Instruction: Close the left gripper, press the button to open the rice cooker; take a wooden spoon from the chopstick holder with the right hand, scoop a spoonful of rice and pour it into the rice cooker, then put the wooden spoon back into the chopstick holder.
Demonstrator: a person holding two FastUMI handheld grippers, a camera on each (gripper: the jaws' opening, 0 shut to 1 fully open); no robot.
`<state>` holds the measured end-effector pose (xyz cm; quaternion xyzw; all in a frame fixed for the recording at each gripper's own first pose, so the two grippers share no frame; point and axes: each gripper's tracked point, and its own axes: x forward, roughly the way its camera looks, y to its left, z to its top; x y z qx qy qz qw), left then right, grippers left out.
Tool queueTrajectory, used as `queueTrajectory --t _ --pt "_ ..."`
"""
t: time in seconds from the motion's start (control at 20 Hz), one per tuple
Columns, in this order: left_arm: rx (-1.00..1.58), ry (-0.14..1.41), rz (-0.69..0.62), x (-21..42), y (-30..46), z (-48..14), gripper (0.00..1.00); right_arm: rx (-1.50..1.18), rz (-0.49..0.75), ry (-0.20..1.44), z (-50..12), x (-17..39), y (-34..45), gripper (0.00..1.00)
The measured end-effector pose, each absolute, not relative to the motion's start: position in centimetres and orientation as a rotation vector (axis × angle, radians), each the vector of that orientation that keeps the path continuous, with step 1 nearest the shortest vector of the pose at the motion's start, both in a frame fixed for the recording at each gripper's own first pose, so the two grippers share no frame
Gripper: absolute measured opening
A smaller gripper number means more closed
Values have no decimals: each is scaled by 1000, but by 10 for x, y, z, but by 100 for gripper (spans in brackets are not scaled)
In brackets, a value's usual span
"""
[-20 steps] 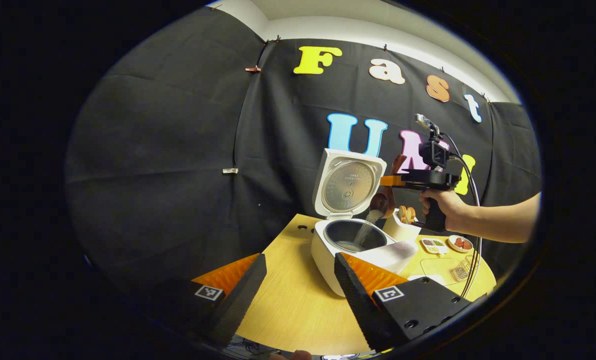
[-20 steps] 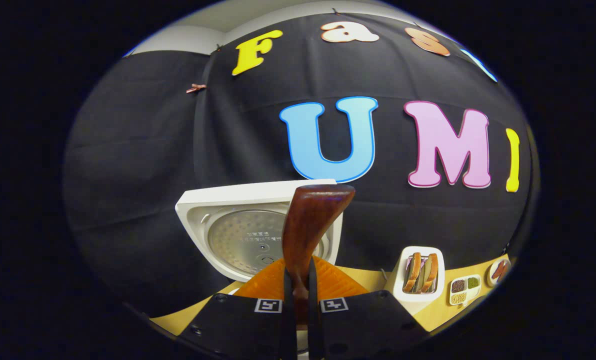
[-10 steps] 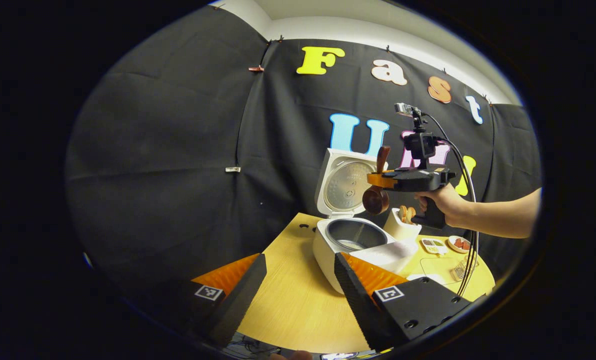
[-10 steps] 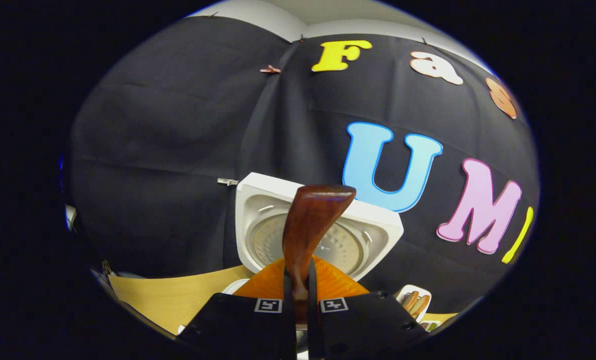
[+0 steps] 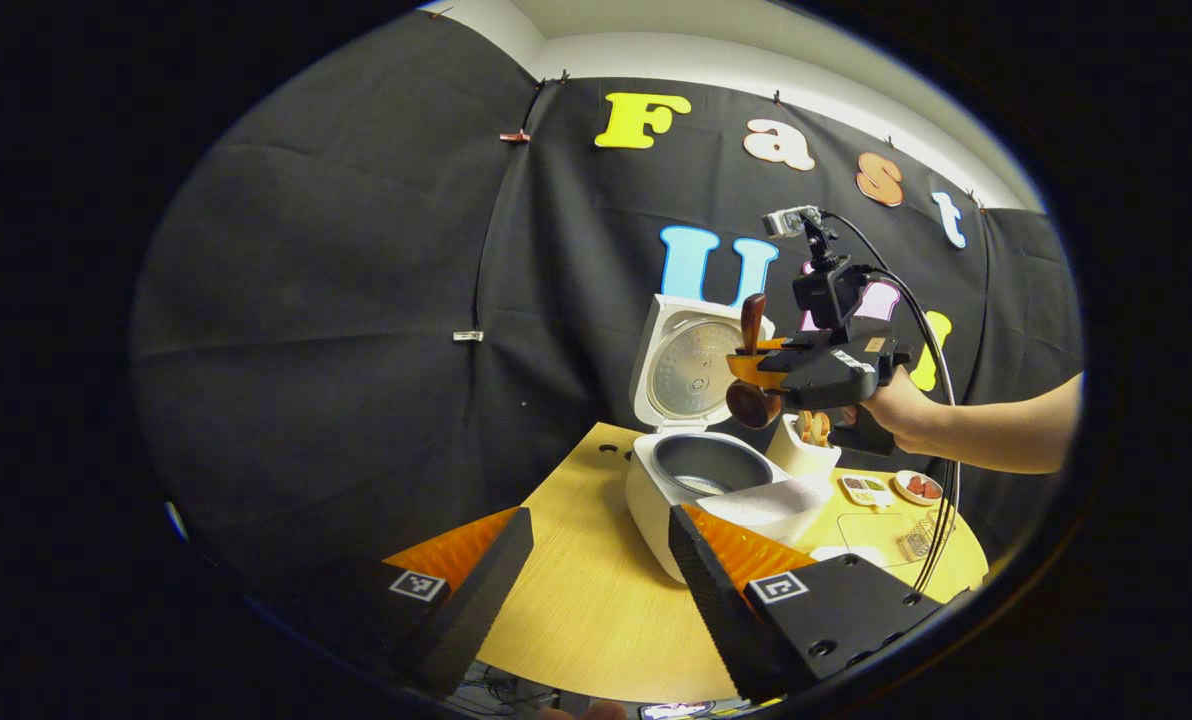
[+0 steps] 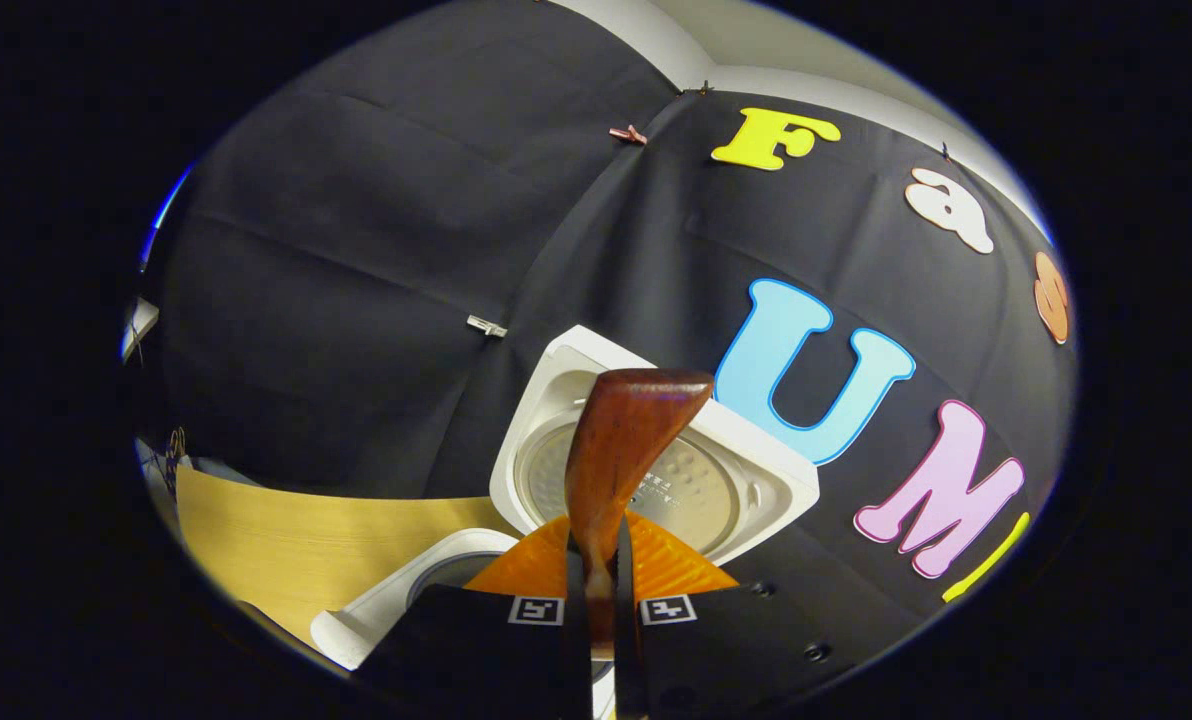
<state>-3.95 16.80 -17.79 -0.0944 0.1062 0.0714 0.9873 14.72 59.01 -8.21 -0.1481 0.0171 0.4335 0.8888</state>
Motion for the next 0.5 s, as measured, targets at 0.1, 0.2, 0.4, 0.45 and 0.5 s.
queueTrajectory --t 0.1,0.2,0.4,0.45,0.5 --pt "-184 217 149 -42 168 -180 94 -200 894 111 -86 146 587 13" --pt "-176 224 148 -43 165 -180 94 -58 886 197 -88 145 582 13" --pt "-160 224 139 -50 158 -178 95 167 841 285 -76 152 556 13" --pt "-163 222 137 -51 157 -178 95 211 829 283 -68 154 547 13" --pt "-166 221 136 -51 155 -177 94 247 814 275 -59 155 536 13"
